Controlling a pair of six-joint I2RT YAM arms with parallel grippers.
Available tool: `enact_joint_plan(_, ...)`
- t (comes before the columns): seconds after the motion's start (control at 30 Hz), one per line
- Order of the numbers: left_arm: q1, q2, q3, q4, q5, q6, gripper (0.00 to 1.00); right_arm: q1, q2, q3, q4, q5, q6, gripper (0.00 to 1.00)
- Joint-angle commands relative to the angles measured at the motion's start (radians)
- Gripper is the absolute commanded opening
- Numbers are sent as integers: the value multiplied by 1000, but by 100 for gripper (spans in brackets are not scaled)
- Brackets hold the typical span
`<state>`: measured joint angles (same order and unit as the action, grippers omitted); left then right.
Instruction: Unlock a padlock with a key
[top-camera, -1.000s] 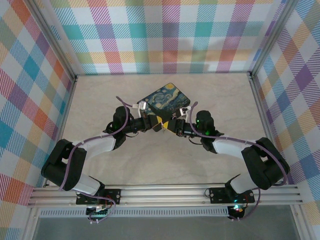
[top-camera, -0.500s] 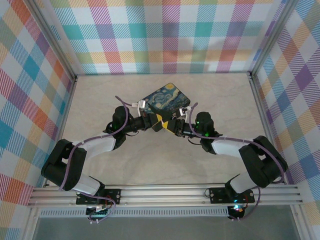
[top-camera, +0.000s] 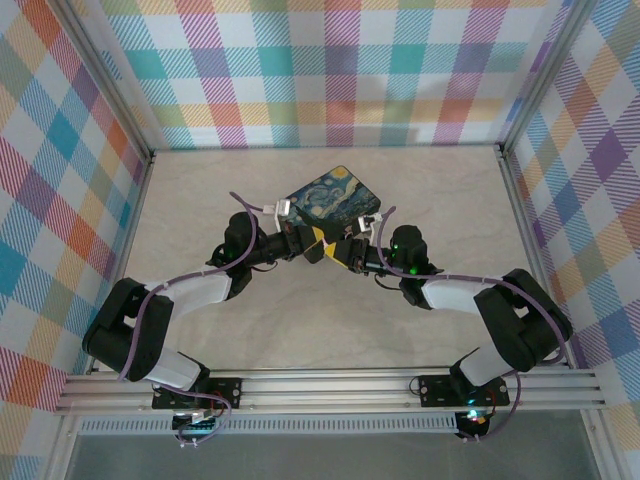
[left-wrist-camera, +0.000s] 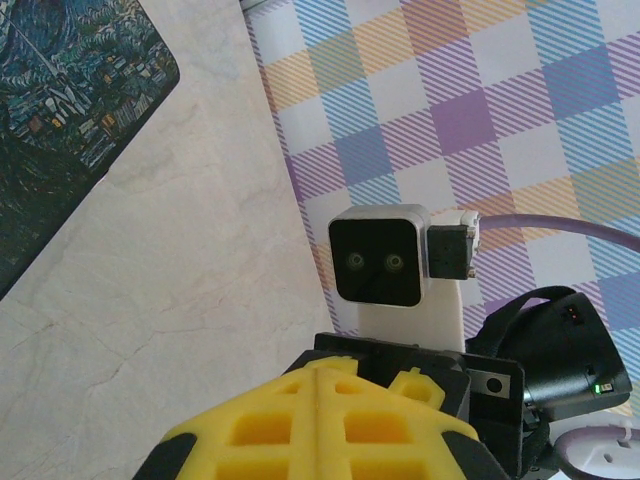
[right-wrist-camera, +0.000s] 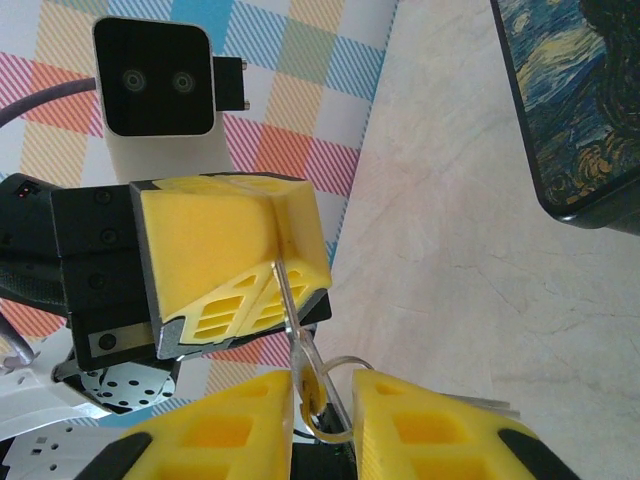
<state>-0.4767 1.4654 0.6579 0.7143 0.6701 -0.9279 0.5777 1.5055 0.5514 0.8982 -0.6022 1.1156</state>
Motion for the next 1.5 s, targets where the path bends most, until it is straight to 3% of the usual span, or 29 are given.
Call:
enact_joint_plan(0.0, 1, 12, -11, 60, 8, -11, 0, 10, -8, -1, 57, -5, 8, 22)
enact_joint_plan(0.2, 1, 18, -12, 70, 11, -16, 0, 11, -5, 11, 64, -11, 9, 16)
enact_joint_plan(0.77, 2, 26, -23, 106, 25, -32, 0, 11, -11, 24, 63, 7, 20, 19)
enact_joint_plan(1.23, 1, 23, -38, 113, 20, -33, 0, 11, -37, 11, 57, 21, -1, 1)
enact_joint_plan(1.37, 1, 20, -35, 64, -7, -15, 0, 10, -70, 21, -66, 27, -63, 0)
enact_joint_plan(1.47, 1, 4, -24, -14, -30, 19, 26, 11, -109, 33, -202, 33, -143, 0)
